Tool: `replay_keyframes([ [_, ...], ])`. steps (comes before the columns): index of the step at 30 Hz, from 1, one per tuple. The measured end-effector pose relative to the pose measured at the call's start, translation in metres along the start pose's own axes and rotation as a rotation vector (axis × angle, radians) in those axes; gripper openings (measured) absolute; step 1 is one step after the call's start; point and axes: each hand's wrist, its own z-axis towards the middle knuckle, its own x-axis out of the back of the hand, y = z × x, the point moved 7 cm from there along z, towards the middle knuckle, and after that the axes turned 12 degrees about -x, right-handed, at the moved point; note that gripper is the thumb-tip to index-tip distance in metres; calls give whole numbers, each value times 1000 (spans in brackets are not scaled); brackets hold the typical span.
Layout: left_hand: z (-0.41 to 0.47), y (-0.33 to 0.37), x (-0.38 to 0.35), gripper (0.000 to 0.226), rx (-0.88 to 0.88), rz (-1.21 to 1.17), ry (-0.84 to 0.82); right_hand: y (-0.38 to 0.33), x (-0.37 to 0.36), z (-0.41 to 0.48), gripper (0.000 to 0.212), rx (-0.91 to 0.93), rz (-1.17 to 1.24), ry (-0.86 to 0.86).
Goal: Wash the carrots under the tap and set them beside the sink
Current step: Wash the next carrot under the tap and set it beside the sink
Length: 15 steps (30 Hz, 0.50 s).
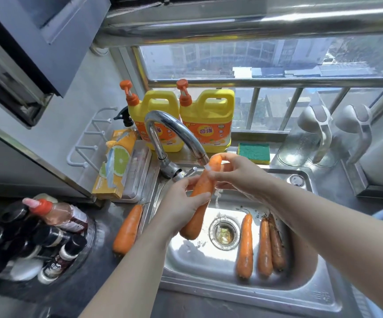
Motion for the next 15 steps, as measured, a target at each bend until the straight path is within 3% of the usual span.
replay_keyframes([
  [2, -1, 1, 1, 49, -1, 15, -2, 3, 4, 0, 23, -39, 42, -84],
  [9, -1, 9, 2, 49, -38, 86, 9, 3, 1, -5, 35, -74, 153, -118],
  [15, -3, 10, 0, 49, -69, 122, 50, 5, -6, 0, 47, -90, 174, -49],
])
